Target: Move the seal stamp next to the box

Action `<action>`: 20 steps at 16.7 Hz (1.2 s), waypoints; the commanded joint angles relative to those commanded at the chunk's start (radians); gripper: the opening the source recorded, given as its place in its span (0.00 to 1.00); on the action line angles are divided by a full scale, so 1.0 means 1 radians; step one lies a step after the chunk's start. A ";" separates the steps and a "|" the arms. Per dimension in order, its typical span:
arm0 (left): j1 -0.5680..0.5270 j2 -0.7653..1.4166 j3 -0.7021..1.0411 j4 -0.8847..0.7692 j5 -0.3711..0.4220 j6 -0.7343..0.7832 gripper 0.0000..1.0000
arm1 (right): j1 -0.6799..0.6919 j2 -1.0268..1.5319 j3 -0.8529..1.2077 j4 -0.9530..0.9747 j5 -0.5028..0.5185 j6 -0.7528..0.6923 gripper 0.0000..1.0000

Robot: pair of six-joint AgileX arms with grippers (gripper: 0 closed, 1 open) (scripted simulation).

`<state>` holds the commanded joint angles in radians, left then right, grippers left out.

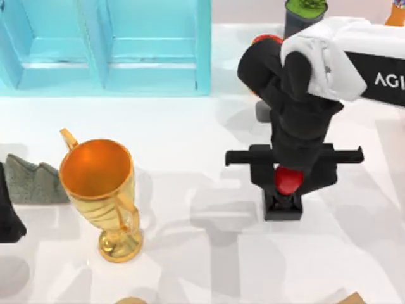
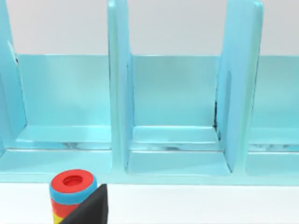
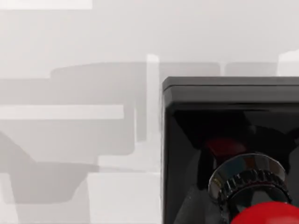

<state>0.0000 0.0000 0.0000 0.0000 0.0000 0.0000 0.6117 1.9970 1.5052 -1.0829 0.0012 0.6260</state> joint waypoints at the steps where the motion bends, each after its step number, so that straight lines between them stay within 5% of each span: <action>1: 0.000 0.000 0.000 0.000 0.000 0.000 1.00 | -0.001 -0.009 0.022 -0.033 0.000 0.000 0.00; 11: 0.000 0.000 0.000 0.000 0.000 0.000 1.00 | 0.003 0.004 0.107 -0.096 0.005 -0.004 0.00; 20: 0.000 0.000 0.000 0.000 0.000 0.000 1.00 | -0.181 0.153 0.551 -0.392 0.011 -0.240 0.00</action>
<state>0.0000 0.0000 0.0000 0.0000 0.0000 0.0000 0.4305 2.1496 2.0559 -1.4752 0.0127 0.3858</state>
